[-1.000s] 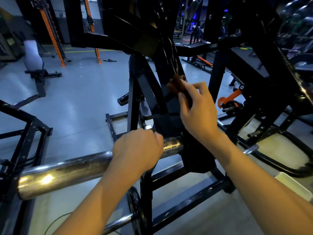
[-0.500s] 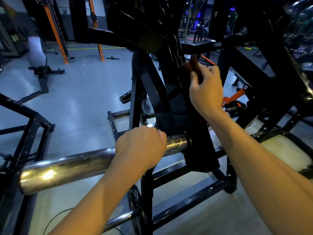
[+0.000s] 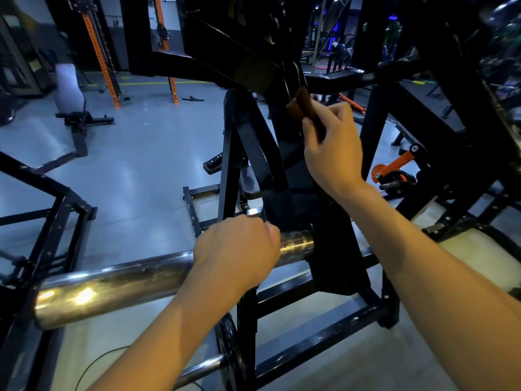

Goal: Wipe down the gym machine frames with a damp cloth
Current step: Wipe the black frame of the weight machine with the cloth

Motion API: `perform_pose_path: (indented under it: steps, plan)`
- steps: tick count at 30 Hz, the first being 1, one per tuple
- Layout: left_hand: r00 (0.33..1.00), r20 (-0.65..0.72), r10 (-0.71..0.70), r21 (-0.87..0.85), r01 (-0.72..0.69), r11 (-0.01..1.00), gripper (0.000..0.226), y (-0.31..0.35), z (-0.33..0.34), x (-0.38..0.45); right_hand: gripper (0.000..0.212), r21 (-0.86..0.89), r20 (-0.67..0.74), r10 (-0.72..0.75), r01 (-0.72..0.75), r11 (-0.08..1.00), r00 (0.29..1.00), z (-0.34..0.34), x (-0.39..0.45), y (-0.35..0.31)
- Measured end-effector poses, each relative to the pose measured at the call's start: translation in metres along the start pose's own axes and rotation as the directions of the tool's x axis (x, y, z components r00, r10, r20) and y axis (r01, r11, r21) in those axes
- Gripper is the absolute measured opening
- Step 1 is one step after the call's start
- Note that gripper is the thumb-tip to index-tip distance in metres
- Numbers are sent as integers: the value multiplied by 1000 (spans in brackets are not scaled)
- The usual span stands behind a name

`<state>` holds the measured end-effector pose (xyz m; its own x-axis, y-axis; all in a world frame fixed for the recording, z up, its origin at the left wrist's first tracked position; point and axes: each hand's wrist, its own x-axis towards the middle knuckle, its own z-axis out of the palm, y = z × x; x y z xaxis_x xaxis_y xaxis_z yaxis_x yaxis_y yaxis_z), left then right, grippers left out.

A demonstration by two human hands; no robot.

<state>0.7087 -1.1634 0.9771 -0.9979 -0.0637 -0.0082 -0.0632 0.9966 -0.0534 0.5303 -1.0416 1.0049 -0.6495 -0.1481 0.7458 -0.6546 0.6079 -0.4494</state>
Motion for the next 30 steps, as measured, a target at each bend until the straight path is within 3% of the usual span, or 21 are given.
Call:
perform_pose_path:
  steps: [3,5,7,9,12,14,18,21,24,28,30]
  plan:
    - [999,-13,-43,-40,43,998,23,2,-1,-1,39,-52,33,-31,33,998,999,-11,-29,14]
    - [998,-7,-58,-50,57,997,29,3,0,-1,38,-42,-13,84,-84,996,996,-10,-12,18]
    - [999,-7,-44,-41,44,998,21,3,0,0,37,-3,-50,160,-160,987,986,-1,14,10]
    - [999,-12,-33,-29,33,999,17,1,1,1,40,31,-55,110,-108,994,992,8,24,-1]
    - [998,16,-64,-80,65,995,26,2,-3,0,41,-30,20,-44,45,999,999,4,0,-5]
    - [997,18,-78,-86,80,993,33,4,-6,-1,40,-64,34,-68,70,995,997,-2,-13,6]
    - [999,19,-31,-31,32,999,15,3,-5,-2,38,-5,-46,154,-154,988,987,2,25,7]
    - [1000,16,4,7,-4,1000,11,1,-2,-1,41,44,-12,41,-41,998,999,9,28,-7]
    - [999,33,-7,11,7,1000,20,1,0,2,40,-38,55,-92,94,995,994,1,-4,1]
    - [1000,20,-6,-10,6,1000,19,0,1,2,36,-17,-9,109,-109,994,994,-1,17,13]
    - [1000,-3,-25,-23,25,999,18,0,3,3,36,22,-15,140,-140,990,990,6,38,5]
